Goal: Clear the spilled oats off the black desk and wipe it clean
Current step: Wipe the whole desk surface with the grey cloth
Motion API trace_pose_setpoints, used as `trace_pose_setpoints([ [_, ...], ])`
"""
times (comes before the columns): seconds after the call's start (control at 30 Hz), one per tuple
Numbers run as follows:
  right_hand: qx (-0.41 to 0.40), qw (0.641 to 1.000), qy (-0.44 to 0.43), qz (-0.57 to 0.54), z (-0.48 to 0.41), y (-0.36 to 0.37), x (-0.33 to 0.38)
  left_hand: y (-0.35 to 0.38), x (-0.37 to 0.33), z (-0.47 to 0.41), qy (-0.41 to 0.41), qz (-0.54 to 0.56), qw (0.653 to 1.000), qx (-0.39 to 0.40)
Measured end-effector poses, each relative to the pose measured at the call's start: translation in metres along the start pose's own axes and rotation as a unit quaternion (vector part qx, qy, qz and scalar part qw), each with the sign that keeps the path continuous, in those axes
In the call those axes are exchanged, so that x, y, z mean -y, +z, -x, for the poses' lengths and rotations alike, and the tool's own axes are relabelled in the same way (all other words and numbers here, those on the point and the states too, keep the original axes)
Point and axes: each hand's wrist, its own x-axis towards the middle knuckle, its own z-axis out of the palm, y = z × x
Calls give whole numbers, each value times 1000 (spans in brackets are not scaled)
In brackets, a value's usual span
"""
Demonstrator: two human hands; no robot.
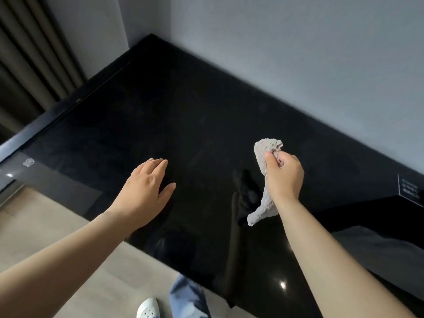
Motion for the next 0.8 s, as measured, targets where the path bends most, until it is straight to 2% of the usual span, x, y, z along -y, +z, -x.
trace_pose_setpoints([
  [0.27, -41, 997, -36, 53, -151, -1, 8, -13, -28, -118, 19, 1, 1000, -12],
  [0.43, -50, 993, -67, 83, -229, 39, -6, -1, -22, -183, 43, -81, 996, -15],
  [0.57, -87, 989, -18, 115, -290, 60, -20, 15, -11, -206, 63, -129, 989, -21],
  [0.67, -61, 990, 26, 127, -313, 71, -27, 21, -7, -213, 67, -144, 987, -20],
  [0.8, -19, 988, -69, 134, -295, 89, -10, 25, -7, -226, 70, -142, 987, -24],
])
